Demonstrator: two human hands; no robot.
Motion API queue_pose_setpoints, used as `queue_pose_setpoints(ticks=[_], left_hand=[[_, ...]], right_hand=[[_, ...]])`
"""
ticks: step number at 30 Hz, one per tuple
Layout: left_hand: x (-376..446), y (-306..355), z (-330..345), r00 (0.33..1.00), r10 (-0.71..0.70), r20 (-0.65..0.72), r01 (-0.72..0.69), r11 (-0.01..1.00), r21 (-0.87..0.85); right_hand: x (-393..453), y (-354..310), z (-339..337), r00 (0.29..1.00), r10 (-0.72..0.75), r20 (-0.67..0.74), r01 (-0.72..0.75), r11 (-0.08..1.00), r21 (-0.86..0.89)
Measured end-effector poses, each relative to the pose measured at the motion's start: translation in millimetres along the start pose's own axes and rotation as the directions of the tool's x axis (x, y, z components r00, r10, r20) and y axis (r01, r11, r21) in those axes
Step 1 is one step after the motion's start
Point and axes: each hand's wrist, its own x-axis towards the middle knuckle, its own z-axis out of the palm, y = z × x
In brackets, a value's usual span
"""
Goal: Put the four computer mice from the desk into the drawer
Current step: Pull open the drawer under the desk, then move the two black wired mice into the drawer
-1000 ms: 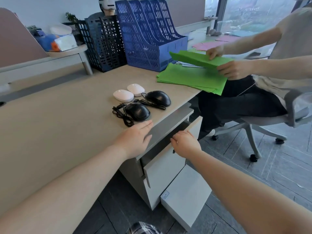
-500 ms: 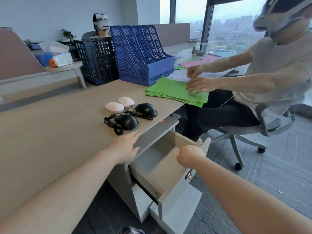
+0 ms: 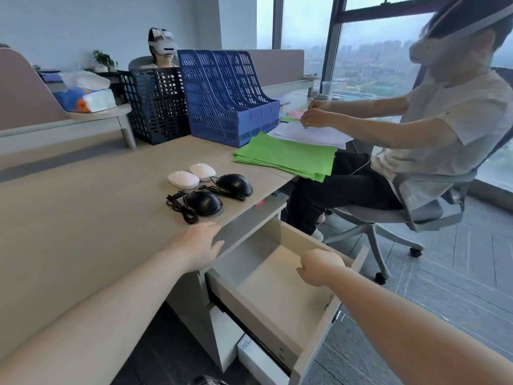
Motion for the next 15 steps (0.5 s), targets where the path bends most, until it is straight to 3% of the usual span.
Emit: queue_pose_setpoints(ticks=[3,6,10,15], left_hand=[[0,3,-7,0.982,0.004,-0.188,0.014,0.995,0.096],[6,-2,-12,0.942,-0.064,-0.329,0.124,0.978,0.165],[20,-14,-11,0.941,-0.248,-0.232,0.266,0.963,0.052],[47,-24,-11,0.941,-0.304,-0.151,0.299,0.953,-0.052]], right_hand=[[10,-16,-16,0.989,-0.040,-0.145,0.052,0.995,0.085],[21,-38,-40,0.946,-0.032,-0.324,0.116,0.963,0.243],[39,-70,-71,0.864,-0.005,-0.503,0.225,0.898,0.378],[70,-101,-100,0.852,-0.027,-0.523,0.283,0.863,0.417]])
